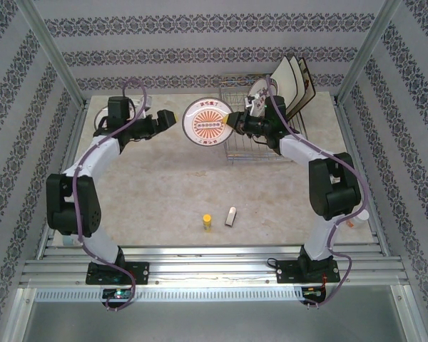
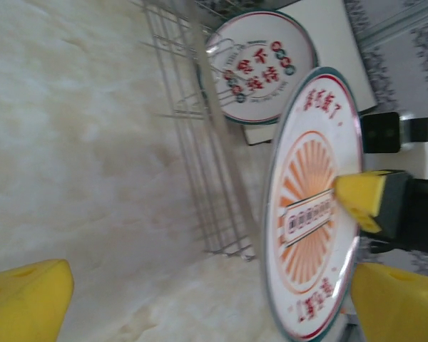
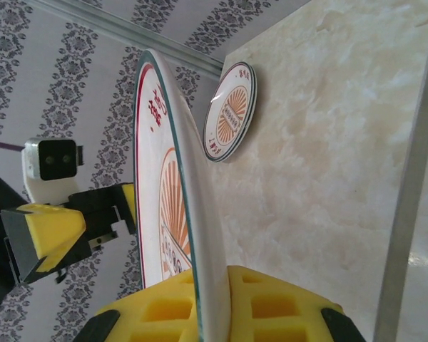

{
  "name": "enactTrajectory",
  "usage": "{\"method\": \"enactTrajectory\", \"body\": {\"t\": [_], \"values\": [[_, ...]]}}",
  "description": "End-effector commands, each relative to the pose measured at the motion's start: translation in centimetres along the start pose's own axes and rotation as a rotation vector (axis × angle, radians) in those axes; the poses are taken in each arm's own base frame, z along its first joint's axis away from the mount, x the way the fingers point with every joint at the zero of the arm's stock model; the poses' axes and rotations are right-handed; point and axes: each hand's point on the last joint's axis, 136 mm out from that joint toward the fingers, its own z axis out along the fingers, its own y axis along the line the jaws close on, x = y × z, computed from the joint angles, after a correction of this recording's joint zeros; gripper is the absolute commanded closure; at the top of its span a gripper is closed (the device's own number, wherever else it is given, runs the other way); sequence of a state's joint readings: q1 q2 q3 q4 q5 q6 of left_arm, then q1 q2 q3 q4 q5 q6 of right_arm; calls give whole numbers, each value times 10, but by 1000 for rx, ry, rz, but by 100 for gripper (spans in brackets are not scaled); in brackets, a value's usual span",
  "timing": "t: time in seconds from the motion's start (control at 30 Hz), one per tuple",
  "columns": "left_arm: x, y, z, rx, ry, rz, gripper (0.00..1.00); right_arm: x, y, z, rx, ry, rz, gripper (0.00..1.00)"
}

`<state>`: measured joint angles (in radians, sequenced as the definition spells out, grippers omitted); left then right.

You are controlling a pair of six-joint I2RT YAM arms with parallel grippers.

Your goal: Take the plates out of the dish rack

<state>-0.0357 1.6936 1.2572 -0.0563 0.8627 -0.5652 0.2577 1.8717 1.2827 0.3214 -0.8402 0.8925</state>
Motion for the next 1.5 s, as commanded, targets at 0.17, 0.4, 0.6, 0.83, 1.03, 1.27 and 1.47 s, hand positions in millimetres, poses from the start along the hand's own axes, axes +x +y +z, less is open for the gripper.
{"method": "enactTrajectory", "body": {"t": [0.17, 0.4, 0.6, 0.83, 1.03, 1.27, 1.47], "values": [[3, -28, 21, 176, 6, -27, 5, -8, 39, 15, -92, 16, -70, 100], [4, -27, 23, 192, 3, -40, 33, -10, 48, 26, -115, 30, -69, 100], [3, -26, 27, 208, 5, -54, 76, -7, 48, 33, -116, 42, -60, 100], [2, -22, 30, 216, -8, -76, 100, -9, 45, 33, -81, 40, -70, 79], [-17, -11, 16, 175, -90, -91, 100, -18, 35, 12, 119, 32, -141, 2], [-54, 25, -26, 91, -245, -146, 100, -37, -2, -57, 621, 23, -308, 2], [-76, 71, -80, -62, -409, -196, 100, -49, -27, -125, 1006, 59, -440, 2]]}}
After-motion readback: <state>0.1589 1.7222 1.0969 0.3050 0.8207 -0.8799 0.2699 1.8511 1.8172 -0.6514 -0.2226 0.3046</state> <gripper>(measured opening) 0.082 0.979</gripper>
